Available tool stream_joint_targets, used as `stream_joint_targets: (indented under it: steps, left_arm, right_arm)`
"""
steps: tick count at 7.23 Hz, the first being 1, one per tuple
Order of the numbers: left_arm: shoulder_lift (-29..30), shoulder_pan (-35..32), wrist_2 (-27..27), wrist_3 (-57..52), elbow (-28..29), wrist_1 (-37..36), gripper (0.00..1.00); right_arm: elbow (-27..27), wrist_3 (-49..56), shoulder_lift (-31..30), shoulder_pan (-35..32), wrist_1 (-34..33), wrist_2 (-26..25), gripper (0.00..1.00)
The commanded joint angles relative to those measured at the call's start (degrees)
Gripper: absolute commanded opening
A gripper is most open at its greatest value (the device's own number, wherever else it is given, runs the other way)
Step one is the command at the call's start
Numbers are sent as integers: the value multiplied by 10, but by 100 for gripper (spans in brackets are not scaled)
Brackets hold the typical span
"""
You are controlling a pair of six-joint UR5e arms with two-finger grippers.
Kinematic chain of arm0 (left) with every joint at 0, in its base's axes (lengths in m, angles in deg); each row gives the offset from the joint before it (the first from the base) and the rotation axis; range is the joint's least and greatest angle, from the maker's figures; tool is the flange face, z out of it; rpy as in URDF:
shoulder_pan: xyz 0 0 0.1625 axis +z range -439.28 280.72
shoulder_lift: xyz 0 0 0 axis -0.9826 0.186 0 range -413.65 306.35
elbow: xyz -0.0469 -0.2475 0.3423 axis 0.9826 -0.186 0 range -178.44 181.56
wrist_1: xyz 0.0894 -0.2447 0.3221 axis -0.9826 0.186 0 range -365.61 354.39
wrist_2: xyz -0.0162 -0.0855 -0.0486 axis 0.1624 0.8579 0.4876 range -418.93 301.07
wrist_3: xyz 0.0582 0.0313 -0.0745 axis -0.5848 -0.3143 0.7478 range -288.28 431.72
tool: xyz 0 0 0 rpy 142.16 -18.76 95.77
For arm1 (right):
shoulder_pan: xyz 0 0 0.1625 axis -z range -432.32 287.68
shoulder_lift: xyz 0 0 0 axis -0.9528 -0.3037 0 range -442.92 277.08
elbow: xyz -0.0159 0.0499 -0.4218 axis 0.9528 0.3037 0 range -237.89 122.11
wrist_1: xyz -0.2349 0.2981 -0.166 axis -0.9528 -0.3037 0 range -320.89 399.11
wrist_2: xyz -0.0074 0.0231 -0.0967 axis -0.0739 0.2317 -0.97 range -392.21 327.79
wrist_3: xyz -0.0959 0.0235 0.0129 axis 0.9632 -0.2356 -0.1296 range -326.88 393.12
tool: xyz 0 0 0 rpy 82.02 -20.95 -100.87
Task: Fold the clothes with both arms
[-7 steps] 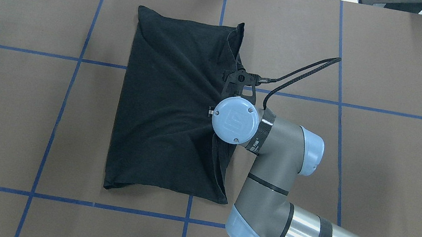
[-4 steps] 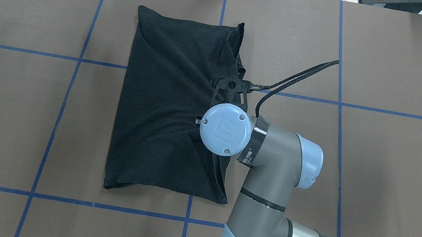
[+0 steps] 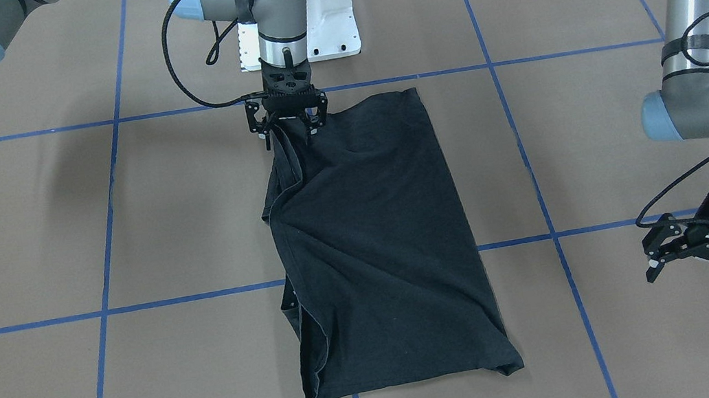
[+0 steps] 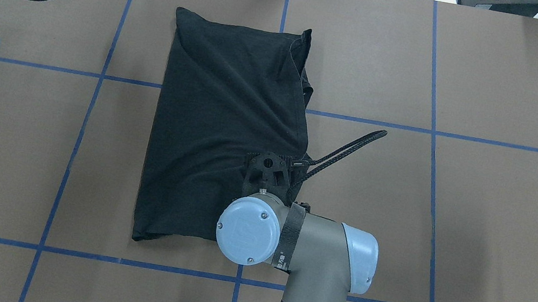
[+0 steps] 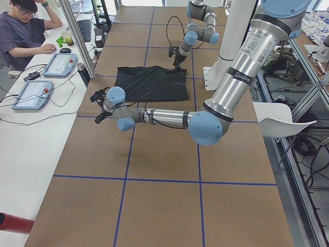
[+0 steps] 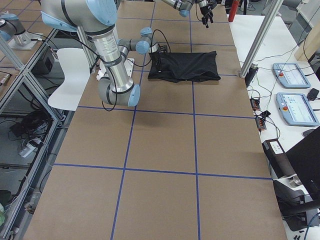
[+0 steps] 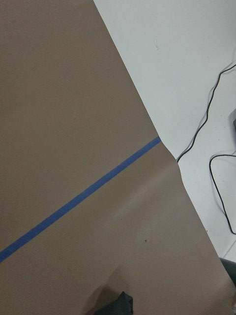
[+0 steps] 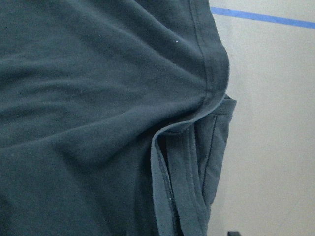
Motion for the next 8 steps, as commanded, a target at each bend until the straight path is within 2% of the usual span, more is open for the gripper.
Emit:
stream_joint_targets:
  steps: [1,2,3,4,8]
  left_arm:
    - [-1,0,0,0,0,0,100]
    - [-1,0,0,0,0,0,100]
    - [-1,0,0,0,0,0,100]
    - [-1,0,0,0,0,0,100]
    - [-1,0,0,0,-1,0,100]
  right_arm:
    - [1,38,0,3,-27,-13,27]
    - [1,40,0,3,-27,-14,24]
    - [1,40,0,3,-27,-14,16]
    - [1,40,1,5,-27,-15,1]
    - [-8,31,7,2,-28,-14,0]
